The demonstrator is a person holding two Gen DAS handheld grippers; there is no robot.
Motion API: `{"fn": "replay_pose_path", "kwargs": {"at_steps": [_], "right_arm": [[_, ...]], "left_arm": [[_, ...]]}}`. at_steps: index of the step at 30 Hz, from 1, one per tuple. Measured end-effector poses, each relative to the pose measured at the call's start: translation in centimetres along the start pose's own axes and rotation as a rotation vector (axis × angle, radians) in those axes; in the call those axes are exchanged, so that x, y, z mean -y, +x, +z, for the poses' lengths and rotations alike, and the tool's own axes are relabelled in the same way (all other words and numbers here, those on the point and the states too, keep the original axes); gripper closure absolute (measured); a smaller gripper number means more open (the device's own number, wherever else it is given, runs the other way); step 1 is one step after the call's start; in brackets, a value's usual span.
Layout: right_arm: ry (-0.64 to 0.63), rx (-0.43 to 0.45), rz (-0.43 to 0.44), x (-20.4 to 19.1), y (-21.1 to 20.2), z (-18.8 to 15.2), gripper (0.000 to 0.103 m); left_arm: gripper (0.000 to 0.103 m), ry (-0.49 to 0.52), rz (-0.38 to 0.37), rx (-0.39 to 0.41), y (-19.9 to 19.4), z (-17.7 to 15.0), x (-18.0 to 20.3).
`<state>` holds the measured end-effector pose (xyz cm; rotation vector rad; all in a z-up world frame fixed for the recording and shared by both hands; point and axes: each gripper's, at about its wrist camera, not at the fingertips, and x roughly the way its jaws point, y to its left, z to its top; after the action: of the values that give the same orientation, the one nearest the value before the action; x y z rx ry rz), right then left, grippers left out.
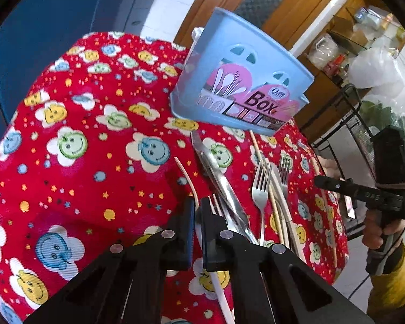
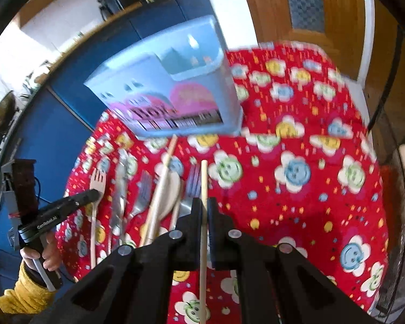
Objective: Organize utensils
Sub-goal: 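Lift the chopstick and fork with both tools and carry them over the blue caddy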
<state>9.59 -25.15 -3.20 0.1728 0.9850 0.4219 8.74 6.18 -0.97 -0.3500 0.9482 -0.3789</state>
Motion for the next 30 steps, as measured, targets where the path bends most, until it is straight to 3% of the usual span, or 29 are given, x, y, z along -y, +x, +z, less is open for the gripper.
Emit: {"fn": "replay_pose_path", "kwargs": {"at_steps": [5,15,19,30], "right_arm": [[-0.016,0.142,0.027,-1.0,-3.3,0.4,0.097],[-0.088,0.442,-0.074,-3.1,-8.6,2.1,0.097],[-0.099,0.500,-0.085,-3.6,-9.1,3.6,0.097],[-0.094,0.553,-0.030,-3.8,-8.4,9.1,0.097]], "left_arm": [[0.099,0.014,0.003,0.080,-2.4,0.7,1.3],[0.099,0.065,0.029,0.320,-7.5,3.2,4.7],[0.099,0.102,0.080,0.387,-8.7,5.5,6.1],[0.099,0.172,0.181,0.548,-9.4,13.3,8.9]]}}
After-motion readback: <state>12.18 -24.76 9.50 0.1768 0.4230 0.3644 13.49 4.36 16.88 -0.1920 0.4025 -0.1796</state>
